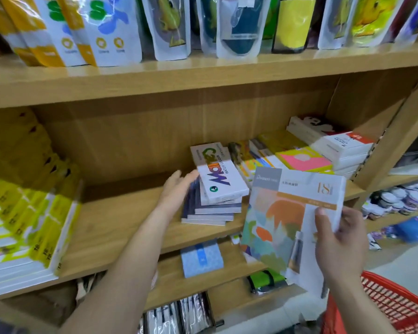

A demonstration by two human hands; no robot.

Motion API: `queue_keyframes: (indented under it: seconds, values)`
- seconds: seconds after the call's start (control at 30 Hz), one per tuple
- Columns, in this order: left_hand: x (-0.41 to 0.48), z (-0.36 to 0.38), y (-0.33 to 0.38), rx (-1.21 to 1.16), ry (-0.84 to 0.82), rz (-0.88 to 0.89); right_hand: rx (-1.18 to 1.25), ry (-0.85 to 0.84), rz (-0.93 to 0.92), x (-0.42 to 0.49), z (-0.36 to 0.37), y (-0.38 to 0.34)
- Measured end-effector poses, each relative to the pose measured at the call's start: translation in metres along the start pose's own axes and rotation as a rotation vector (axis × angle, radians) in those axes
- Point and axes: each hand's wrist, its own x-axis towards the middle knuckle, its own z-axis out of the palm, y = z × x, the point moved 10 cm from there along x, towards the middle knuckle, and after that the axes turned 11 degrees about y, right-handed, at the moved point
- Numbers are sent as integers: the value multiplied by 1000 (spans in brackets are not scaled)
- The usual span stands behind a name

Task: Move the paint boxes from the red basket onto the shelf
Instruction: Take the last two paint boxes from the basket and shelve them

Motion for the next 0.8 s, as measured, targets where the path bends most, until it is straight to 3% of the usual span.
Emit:
queue_keyframes:
  seconds: [0.13, 0.3, 0.5, 0.6, 0.8]
  values:
    - [-48, 10, -35, 58, -198, 144, 11, -11, 16, -12, -4, 7]
    - [-43, 37, -32, 243, -139, 245, -69, 27, 69, -27, -32, 24]
    - [-45, 80, -18, 253, -235, 254, -27, 4, 94, -31, -61, 31]
    - [-47, 57, -20, 136, -311, 212, 26, -52, 74, -40, -56, 20]
    - [-101, -38, -46, 251, -220, 277, 184, -267, 38, -89, 11, -28]
